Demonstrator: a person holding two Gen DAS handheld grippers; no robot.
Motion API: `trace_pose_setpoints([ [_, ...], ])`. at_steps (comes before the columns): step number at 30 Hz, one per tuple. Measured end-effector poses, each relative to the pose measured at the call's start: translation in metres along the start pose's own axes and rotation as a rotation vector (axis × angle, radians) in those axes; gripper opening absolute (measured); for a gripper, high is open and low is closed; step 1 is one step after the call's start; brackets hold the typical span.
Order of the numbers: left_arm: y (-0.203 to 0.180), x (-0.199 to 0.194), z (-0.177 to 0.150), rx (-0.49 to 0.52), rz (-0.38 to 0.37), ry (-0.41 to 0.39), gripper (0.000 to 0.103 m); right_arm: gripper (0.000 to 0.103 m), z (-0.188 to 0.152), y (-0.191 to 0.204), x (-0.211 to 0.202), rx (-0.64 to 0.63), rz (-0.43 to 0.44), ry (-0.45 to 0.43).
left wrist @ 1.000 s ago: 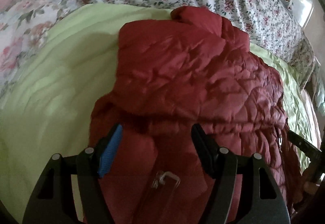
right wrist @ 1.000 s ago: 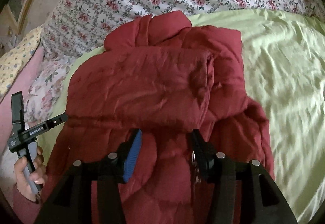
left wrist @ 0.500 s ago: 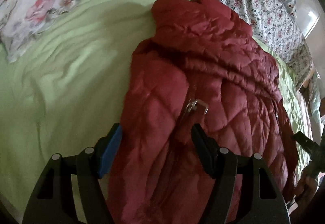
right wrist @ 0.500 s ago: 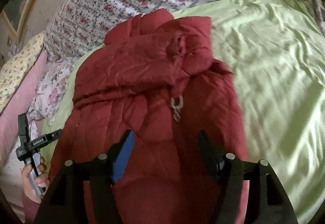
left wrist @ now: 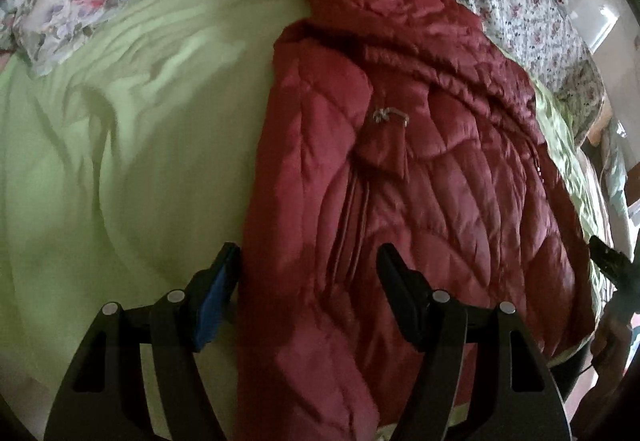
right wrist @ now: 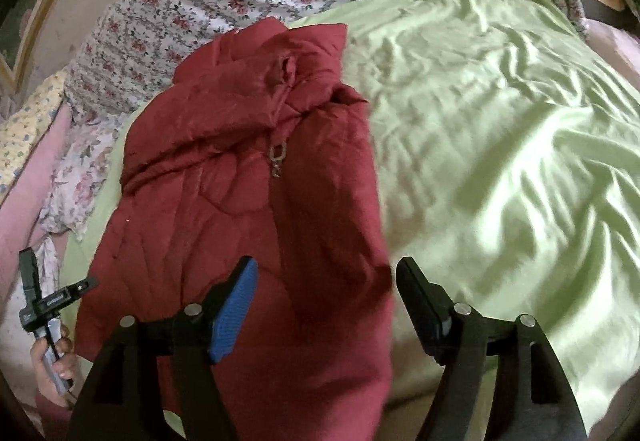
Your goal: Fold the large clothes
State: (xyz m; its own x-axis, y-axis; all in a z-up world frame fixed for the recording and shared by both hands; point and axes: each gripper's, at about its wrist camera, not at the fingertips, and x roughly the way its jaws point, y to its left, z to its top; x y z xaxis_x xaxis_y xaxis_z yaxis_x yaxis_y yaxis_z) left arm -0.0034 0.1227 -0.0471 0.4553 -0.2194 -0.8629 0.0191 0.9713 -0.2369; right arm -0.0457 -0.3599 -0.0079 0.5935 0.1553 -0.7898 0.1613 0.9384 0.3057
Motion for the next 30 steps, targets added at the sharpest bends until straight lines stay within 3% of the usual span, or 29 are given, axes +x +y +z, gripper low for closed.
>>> trace_pose_setpoints([
  [8,0.009,0.0,-0.023,-0.017,-0.007,0.023,0.07,0.075,-0.021,-0.005,0.009,0.033,0.024,0.068],
  [14,0.008,-0.001,-0.031,0.001,-0.012,0.036,0.07,0.075,-0.039,0.01,0.021,-0.026,0.015,0.132],
  [25,0.004,-0.001,-0.049,0.058,-0.036,0.054,0.07,0.063,-0.057,0.015,0.004,-0.116,0.008,0.146],
  [30,-0.003,0.001,-0.054,0.084,-0.04,0.055,0.07,0.063,-0.059,0.018,0.007,-0.118,0.017,0.147],
])
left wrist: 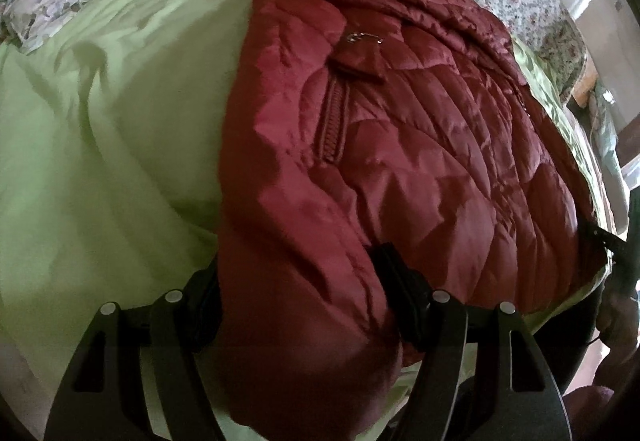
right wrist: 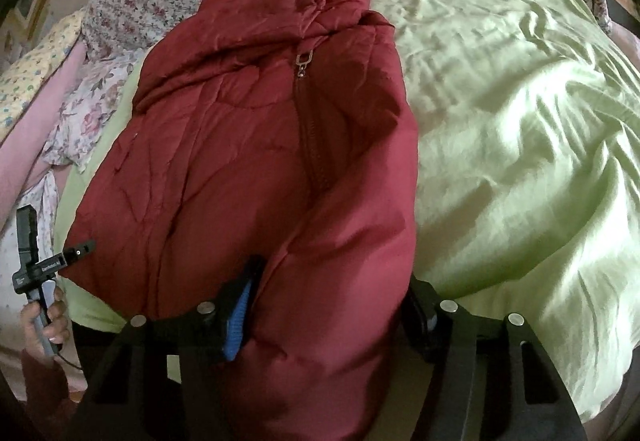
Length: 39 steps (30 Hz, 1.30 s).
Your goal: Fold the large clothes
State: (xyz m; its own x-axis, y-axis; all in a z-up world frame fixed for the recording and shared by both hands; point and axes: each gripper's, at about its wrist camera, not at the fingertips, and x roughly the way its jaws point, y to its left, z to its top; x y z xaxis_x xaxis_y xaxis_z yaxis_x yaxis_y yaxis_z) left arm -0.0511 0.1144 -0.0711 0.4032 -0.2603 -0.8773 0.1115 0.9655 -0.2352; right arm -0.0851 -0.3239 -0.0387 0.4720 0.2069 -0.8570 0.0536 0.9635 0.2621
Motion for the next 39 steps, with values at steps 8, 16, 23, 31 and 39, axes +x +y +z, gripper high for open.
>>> trace_pose_setpoints([
  [8,-0.009,-0.004,0.0,0.031,-0.048,-0.022,0.022,0.03,-0.001,0.0,-0.006,0.001,0.054,-0.022],
  [16,-0.014,-0.033,0.011,0.019,-0.093,-0.109,0.016,0.024,0.008,-0.003,-0.025,0.035,0.185,-0.099],
  [23,-0.023,-0.053,0.03,0.018,-0.115,-0.17,0.016,0.022,0.023,0.006,-0.039,0.021,0.227,-0.166],
  [31,-0.028,-0.076,0.064,0.011,-0.139,-0.25,0.016,0.022,0.059,0.013,-0.051,0.016,0.243,-0.28],
  [39,-0.03,-0.092,0.115,-0.024,-0.145,-0.341,0.017,0.021,0.105,0.013,-0.061,0.044,0.247,-0.4],
])
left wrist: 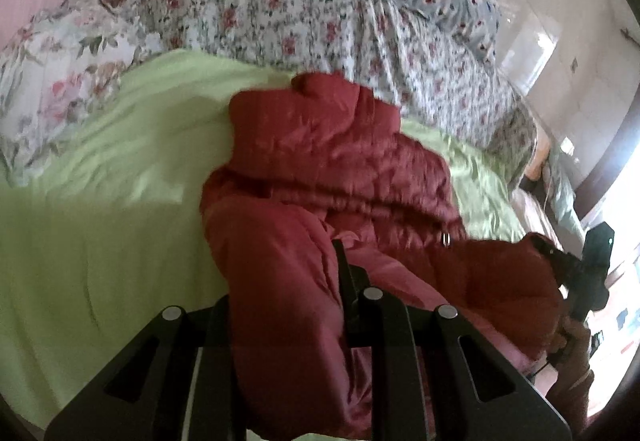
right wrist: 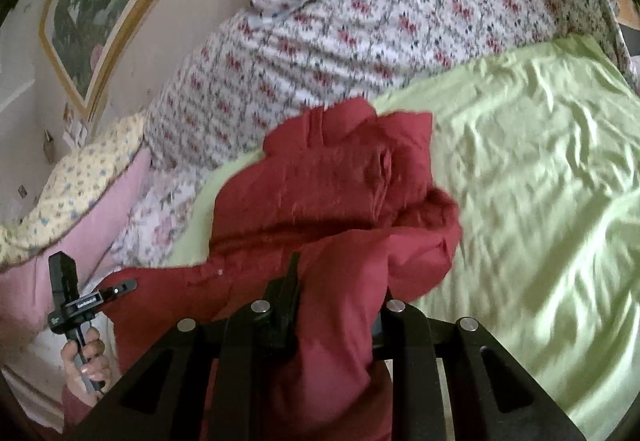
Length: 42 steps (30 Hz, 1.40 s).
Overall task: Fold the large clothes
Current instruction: 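Lift the folded jacket bundle with both grippers and roll it toward the hood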
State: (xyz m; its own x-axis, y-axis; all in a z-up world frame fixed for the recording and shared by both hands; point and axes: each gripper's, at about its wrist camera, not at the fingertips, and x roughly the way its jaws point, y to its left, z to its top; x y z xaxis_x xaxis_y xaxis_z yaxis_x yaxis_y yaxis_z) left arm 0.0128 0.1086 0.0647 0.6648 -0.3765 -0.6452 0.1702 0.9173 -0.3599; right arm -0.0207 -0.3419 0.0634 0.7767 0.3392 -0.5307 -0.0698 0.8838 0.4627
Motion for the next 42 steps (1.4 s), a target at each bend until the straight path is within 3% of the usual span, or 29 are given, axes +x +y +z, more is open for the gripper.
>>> trace_pose_setpoints([
  [10,-0.001,0.027,0.05,-0.059,0.031,-0.059,0.018,0.021,0.048,-0.009,0.028,0.044,-0.01,-0.098],
  [23,0.008,0.084,0.096,-0.098,0.088,-0.085,0.02,0.022,0.088,-0.029,0.082,0.088,-0.039,-0.148],
  [29,0.019,0.12,0.113,-0.112,0.16,-0.069,0.02,0.023,0.101,-0.051,0.112,0.13,-0.102,-0.154],
  [42,0.044,0.195,0.142,-0.144,0.163,0.002,0.021,0.024,0.116,-0.078,0.171,0.134,-0.182,-0.104],
])
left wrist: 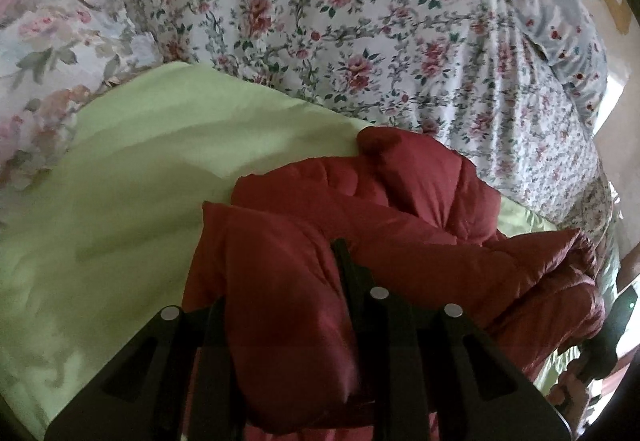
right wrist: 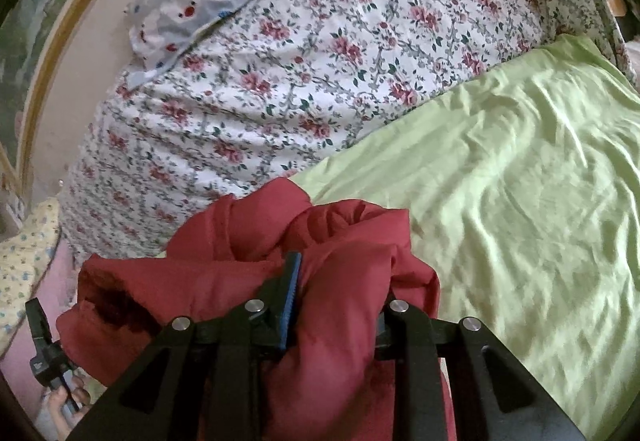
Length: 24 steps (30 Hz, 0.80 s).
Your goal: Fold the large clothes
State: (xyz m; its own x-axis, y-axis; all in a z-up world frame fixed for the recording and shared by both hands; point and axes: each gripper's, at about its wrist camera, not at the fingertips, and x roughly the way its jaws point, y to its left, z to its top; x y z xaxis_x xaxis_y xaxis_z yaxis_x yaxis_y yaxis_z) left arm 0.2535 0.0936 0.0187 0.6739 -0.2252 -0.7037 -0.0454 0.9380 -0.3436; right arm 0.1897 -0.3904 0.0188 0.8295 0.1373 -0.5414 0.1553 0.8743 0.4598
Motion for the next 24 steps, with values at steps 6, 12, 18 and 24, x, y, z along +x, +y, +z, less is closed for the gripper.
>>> trace_pose_setpoints([
  [6,-0.003,0.033,0.017,0.006,0.016,0.011,0.022,0.024,0.006,-0.003,0.03,-0.006,-0.033,0.014],
  [12,-0.004,0.066,0.023,0.03,0.029,0.037,0.023,0.027,0.008,-0.01,0.061,-0.011,-0.061,0.032],
  [18,0.0,0.049,0.03,0.045,-0.023,0.053,0.027,0.027,0.005,-0.019,0.073,0.006,-0.07,0.039],
  [24,0.003,-0.001,0.032,0.061,-0.073,0.007,0.037,0.028,0.004,-0.016,0.074,-0.008,-0.078,0.033],
])
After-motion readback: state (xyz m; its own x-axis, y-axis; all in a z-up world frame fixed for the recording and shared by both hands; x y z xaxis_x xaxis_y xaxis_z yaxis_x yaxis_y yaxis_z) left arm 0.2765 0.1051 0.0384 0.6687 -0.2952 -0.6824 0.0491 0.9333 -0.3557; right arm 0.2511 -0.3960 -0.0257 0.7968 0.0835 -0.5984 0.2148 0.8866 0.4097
